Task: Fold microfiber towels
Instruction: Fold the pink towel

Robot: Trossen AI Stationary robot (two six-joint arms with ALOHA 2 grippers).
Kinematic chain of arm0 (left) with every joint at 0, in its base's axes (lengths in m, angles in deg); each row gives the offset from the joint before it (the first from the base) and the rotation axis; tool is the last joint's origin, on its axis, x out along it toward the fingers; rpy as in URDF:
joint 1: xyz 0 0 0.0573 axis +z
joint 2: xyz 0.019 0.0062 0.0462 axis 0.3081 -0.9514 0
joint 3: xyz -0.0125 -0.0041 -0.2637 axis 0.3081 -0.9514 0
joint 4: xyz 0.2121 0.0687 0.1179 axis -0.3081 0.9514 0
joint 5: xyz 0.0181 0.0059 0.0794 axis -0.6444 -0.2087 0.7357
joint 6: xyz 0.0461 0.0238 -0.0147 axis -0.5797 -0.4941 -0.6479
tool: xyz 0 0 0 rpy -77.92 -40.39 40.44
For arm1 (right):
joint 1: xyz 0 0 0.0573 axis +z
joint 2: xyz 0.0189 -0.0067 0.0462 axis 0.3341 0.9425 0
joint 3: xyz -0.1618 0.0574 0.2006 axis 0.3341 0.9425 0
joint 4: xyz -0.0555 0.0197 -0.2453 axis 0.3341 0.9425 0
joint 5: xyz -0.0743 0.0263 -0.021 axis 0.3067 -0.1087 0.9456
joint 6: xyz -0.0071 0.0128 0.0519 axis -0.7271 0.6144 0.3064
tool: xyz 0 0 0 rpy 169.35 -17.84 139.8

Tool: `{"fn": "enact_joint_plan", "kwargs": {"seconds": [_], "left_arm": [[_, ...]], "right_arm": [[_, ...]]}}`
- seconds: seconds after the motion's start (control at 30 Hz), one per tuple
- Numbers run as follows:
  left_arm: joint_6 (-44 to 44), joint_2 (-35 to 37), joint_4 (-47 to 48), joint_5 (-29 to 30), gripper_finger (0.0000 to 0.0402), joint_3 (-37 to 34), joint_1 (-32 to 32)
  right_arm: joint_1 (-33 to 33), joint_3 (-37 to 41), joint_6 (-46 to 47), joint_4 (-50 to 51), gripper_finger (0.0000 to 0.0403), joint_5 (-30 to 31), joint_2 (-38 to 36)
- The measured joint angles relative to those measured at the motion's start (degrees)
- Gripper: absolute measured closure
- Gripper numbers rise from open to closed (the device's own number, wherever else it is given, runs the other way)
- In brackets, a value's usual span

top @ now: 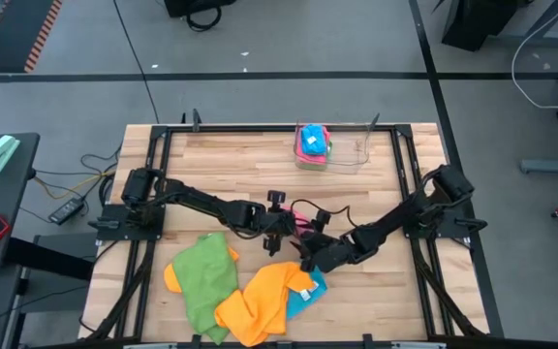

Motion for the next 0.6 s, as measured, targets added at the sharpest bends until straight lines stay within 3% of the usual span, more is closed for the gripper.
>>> {"fn": "enact_joint_plan", "kwargs": {"seconds": [0.23, 0.6], "left_arm": [[3.34, 0.00, 0.02, -0.11, 0.0370, 0.00, -0.07], [5.26, 0.00, 0.06, -0.22, 0.0362, -0.02, -0.11]], "right_arm": [[-1.51, -0.89, 2.00, 0.14, 0.0098, 3.53, 3.27], [-2.17, -0.85, 7.01, 4.70, 0.0109, 7.13, 7.24]]}}
